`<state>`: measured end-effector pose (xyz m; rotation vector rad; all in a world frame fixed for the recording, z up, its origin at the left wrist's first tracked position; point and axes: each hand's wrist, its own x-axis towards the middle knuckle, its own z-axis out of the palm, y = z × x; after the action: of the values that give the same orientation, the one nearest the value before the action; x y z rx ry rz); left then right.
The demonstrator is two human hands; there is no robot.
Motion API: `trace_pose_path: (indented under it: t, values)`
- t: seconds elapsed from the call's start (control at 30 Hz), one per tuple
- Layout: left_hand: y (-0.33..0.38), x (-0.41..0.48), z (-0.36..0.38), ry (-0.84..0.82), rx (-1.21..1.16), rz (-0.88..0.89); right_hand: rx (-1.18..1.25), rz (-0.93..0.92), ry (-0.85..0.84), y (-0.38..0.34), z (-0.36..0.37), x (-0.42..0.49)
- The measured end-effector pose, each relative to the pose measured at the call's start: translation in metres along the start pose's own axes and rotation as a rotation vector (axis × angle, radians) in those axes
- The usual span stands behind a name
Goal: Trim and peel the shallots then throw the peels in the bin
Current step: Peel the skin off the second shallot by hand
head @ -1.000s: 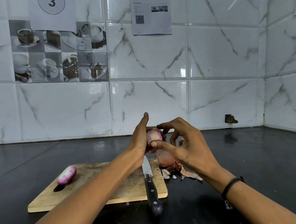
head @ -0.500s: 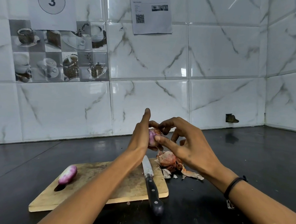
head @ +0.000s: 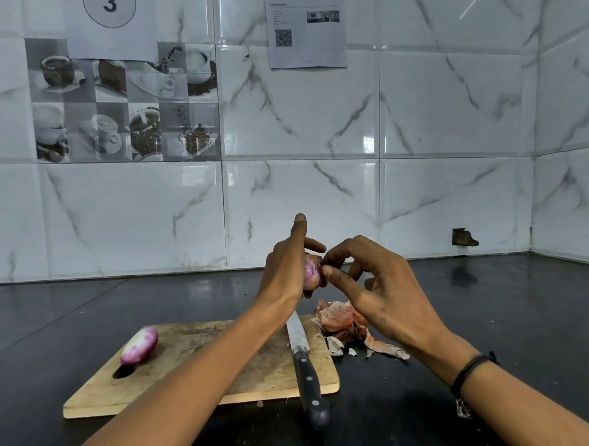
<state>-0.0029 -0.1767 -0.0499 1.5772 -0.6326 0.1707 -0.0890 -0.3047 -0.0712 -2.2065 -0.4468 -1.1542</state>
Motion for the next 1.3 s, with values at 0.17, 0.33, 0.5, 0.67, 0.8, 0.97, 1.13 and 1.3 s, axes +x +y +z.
trace_pose_path:
  t: [0.17, 0.33, 0.5, 0.67, 0.8, 0.97, 1.13, 1.3]
  values:
    - [0.002, -0.004, 0.000, 0.001, 0.019, -0.040, 0.007, -0.004, -0.020, -0.002, 0.000, 0.000]
    - [0.000, -0.002, -0.001, -0.028, -0.004, -0.070, -0.061, -0.031, -0.037, 0.000, 0.001, 0.001]
    - [-0.004, 0.005, 0.001, -0.136, -0.160, -0.099, 0.032, 0.087, 0.028, 0.004, 0.000, 0.002]
    - [-0.003, 0.004, 0.005, -0.211, -0.299, -0.020, 0.183, 0.336, 0.183, 0.015, -0.004, 0.004]
    - [-0.007, 0.003, 0.001, -0.243, -0.268, -0.033, 0.298, 0.396, 0.162, 0.018, -0.004, 0.005]
    - [-0.008, 0.004, 0.000, -0.305, -0.275, -0.054, 0.359, 0.364, 0.135, 0.019, -0.003, 0.007]
    - [-0.008, 0.003, 0.003, -0.286, -0.289, -0.099, 0.337, 0.296, 0.129, 0.020, -0.002, 0.007]
    - [-0.008, 0.006, 0.003, -0.207, -0.285, -0.157, 0.336, 0.233, 0.054, 0.016, -0.001, 0.007]
